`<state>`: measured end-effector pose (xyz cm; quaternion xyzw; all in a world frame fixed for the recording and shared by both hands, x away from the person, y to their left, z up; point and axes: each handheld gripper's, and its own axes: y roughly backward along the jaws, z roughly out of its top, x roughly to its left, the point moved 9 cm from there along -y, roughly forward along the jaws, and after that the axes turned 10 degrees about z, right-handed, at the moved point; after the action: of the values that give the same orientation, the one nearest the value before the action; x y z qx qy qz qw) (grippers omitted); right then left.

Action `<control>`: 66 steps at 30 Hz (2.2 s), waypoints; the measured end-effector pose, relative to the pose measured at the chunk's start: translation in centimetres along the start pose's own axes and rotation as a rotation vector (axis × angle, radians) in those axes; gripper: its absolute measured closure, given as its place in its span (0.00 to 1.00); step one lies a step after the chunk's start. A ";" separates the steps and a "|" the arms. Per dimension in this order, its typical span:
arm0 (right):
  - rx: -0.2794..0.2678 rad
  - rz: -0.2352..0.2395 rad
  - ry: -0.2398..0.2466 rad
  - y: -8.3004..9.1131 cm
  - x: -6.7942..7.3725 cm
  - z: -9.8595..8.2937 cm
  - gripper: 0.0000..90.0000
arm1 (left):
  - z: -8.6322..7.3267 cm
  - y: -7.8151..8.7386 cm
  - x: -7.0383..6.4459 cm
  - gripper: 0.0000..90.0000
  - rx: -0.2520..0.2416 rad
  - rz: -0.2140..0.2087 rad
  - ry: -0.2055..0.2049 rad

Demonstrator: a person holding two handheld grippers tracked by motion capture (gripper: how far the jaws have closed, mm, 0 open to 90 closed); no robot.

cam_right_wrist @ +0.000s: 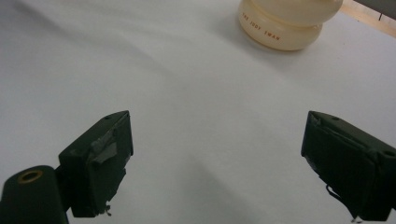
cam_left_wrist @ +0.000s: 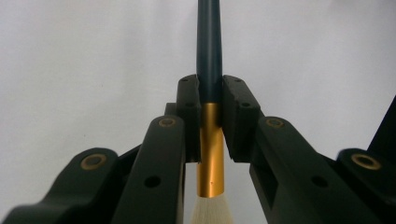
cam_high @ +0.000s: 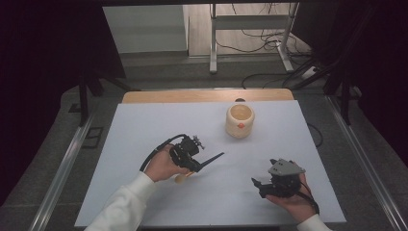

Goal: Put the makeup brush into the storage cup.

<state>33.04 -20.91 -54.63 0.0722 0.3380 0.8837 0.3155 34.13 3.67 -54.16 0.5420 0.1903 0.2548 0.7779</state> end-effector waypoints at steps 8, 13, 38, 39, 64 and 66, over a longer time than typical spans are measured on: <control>0.000 0.010 0.025 -0.4 0.3 0.5 0.10 | 0.3 0.1 -0.3 0.87 -0.003 -0.001 -0.011; 0.002 0.011 0.034 -0.5 0.4 0.7 0.10 | 0.5 0.1 -0.6 0.87 -0.003 -0.004 -0.019; 0.019 -0.011 0.104 -1.3 1.1 1.8 0.11 | 1.3 0.4 -1.8 0.87 -0.009 -0.019 -0.061; 0.020 -0.012 0.107 -1.4 1.1 1.9 0.11 | 1.3 0.4 -1.8 0.87 -0.009 -0.019 -0.061; 0.040 0.007 0.171 -2.3 2.4 2.7 0.16 | 2.3 -0.1 -3.4 0.87 -0.008 -0.047 -0.115; 0.041 0.008 0.180 -2.4 2.6 2.9 0.16 | 2.4 -0.2 -3.4 0.87 -0.008 -0.048 -0.112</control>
<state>33.22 -16.37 -54.15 0.0003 0.3827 0.8808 0.2789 32.81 -0.23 -53.43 0.5478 0.1583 0.2061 0.7952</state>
